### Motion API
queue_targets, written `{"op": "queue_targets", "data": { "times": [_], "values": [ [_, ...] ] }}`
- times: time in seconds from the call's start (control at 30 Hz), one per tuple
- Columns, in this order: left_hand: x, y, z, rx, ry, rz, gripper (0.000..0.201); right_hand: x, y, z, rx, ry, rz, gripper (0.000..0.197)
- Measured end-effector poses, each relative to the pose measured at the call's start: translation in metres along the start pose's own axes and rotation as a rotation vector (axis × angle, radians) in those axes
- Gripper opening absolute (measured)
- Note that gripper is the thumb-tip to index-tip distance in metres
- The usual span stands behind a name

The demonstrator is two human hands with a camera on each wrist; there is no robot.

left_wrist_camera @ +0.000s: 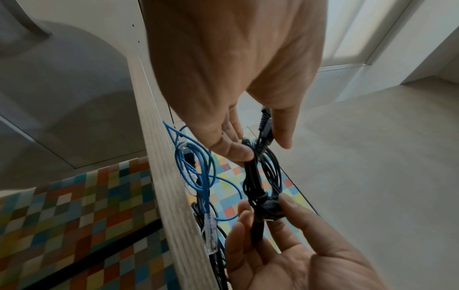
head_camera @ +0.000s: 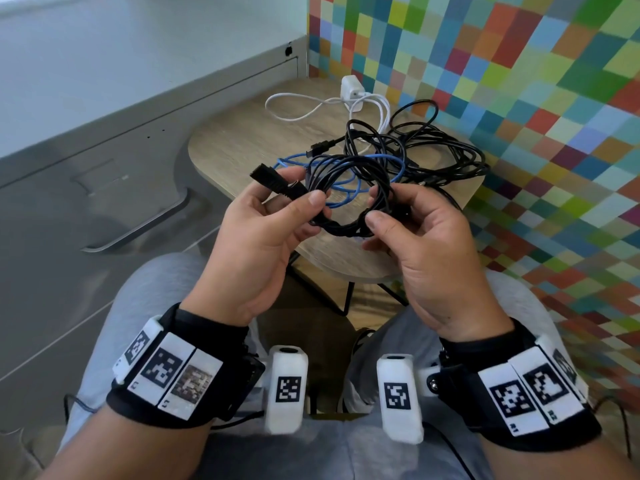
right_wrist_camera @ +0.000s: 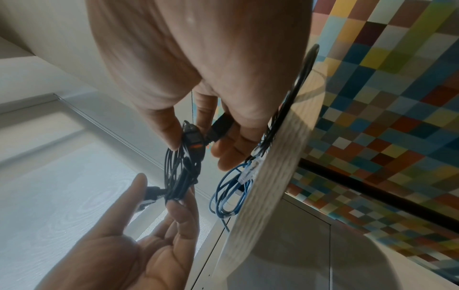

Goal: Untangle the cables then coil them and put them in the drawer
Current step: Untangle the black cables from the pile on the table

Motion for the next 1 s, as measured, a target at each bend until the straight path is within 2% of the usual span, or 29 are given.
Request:
{"op": "queue_targets", "data": {
  "times": [0.13,0.3,0.43,1.0],
  "values": [
    [-0.0013,-0.0002,0.0012,0.010,0.023,0.009,0.048,0.0001,-0.0002,-0.0016,0.000,-0.022,0.020,0.026],
    [-0.0016,-0.0011,0.0000,0.010,-0.043,0.020,0.058,-0.0017,-0.0001,-0.0019,0.019,-0.062,0.035,0.026],
    [0.0015,0.0013,0.0001,0.001,-0.075,0.008,0.047,-0.0017,-0.0005,-0.0008,0.027,-0.059,0.042,0.027],
    [0.0006,0.0005,0.0014,-0.023,-0.056,0.042,0.050,-0.0038,-0.0020,0.0024,0.017,0.019,0.079,0.032]
  ]
}}
Point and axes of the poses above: each hand's wrist, its own y-axis towards the middle knuckle, its own x-axis out of the back of the hand, z = x × y, the point moved 3 cm from there along y, towards the middle knuckle, and after that the axes turned 12 degrees about x, right-handed, at the moved point
